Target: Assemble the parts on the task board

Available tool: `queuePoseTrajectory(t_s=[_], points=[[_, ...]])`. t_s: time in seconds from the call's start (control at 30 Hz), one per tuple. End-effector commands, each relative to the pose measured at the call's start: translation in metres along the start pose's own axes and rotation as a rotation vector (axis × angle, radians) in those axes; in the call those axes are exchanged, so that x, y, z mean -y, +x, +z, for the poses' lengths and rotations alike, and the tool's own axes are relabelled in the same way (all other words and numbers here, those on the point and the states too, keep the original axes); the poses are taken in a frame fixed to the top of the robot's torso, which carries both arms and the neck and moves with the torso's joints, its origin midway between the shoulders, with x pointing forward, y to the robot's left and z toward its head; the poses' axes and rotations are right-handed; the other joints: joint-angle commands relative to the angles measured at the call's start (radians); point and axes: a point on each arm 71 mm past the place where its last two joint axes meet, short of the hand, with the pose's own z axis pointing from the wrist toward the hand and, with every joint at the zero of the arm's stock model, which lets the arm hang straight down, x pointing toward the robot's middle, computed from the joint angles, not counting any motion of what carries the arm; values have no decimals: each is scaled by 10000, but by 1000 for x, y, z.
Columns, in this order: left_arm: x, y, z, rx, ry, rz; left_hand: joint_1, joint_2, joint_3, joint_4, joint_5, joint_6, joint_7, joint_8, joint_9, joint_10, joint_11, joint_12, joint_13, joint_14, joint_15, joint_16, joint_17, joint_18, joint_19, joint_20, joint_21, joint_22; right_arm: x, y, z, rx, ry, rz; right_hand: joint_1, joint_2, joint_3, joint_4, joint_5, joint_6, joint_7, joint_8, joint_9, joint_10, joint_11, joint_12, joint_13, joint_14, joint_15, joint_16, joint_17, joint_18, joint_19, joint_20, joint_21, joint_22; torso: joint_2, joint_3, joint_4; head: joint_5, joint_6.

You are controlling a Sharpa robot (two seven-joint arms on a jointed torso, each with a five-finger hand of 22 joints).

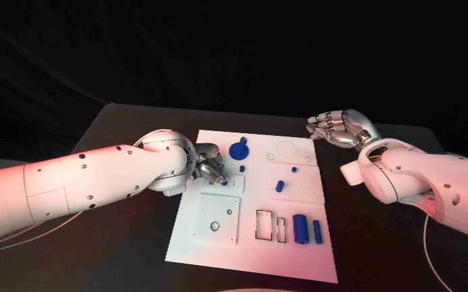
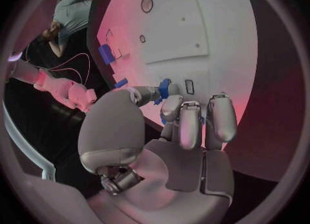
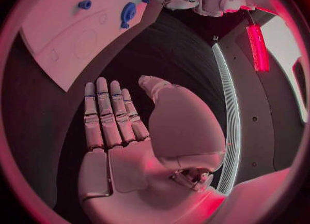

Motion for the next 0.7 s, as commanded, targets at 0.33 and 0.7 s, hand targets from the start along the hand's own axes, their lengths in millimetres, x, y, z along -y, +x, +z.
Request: queuePoseTrajectory(t_s=[0.33,0.7], points=[[3,1,-2,383,179,-228,-102,41,2086,-2088,53,80,-91,95,-37,152,-36,105,105,580,-80,57,931,-95,118,1,105,90,-1,1,0,-91,-89,-56,-103,-41,-52,9,66,53,585,-44,-15,-9,66,42,-14,33,6,-46,-13,116,44,-15,-48,-18,-1,-9,3,11,-20],[2,1,-4,624,225,-394,-152,20,2169,-2145,62,123,-102,120,-75,196,-47,144,150,580,-90,56,930,-109,166,-9,138,161,-1,1,0,-100,-85,-55,-154,-14,-57,41,131,63,585,-40,-21,-7,66,53,-33,42,7,-72,-28,116,41,-13,-51,-50,-3,-3,11,6,-57]])
